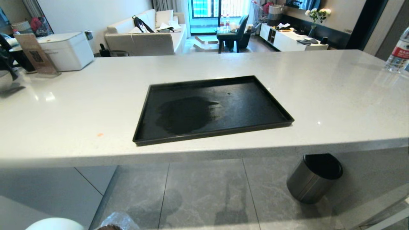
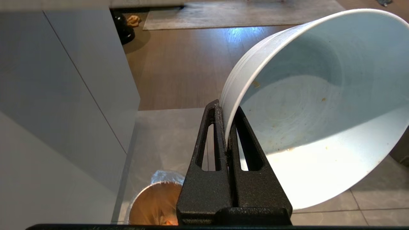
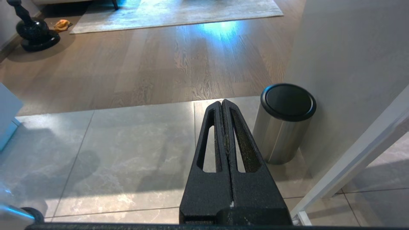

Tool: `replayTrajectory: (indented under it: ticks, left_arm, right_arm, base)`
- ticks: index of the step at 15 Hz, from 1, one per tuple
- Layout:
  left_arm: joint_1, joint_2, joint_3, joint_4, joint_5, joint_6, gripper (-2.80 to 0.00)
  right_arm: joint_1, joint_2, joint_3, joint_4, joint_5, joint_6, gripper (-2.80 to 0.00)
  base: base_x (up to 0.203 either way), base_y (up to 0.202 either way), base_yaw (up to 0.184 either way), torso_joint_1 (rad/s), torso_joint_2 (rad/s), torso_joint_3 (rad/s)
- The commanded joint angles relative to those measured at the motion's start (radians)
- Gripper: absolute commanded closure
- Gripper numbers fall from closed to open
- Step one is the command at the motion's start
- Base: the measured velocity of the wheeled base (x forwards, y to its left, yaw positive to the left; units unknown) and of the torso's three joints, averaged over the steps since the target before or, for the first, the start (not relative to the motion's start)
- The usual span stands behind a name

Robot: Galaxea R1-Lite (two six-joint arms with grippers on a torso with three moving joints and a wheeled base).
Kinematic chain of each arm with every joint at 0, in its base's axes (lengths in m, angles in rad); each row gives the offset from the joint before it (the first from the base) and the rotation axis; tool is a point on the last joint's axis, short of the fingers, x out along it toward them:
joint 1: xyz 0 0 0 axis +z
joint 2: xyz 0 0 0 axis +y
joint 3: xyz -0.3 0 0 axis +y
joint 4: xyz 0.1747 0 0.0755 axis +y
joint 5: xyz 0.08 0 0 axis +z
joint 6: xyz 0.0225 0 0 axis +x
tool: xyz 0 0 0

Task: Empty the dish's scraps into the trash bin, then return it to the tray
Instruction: Put the bowl back to the table

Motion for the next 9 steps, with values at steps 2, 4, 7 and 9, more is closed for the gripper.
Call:
replayTrajectory:
  ticks: [2, 4, 7, 9]
  left_arm:
    - [0.0, 0.0, 0.0, 0.0, 0.0, 0.0, 0.0]
    - [0.0, 0.0, 0.0, 0.0, 0.0, 0.0, 0.0]
    - [0.0, 0.0, 0.0, 0.0, 0.0, 0.0, 0.0]
    - [0.0, 0.0, 0.0, 0.0, 0.0, 0.0, 0.0]
  right_arm:
    - [0.0, 0.0, 0.0, 0.0, 0.0, 0.002, 0.0]
    - [0.0, 0.0, 0.0, 0.0, 0.0, 0.002, 0.0]
    - [0.0, 0.0, 0.0, 0.0, 0.0, 0.002, 0.0]
    - [0.0, 0.0, 0.0, 0.0, -0.002, 0.002, 0.0]
  base:
    - [0.0, 0.0, 0.0, 0.096, -0.47, -0.381]
    - [0.0, 0.0, 0.0, 0.111, -0.48, -0.368]
    - [0.0, 0.0, 0.0, 0.132, -0.5, -0.368]
    - [0.0, 0.0, 0.0, 0.152, -0.51, -0.366]
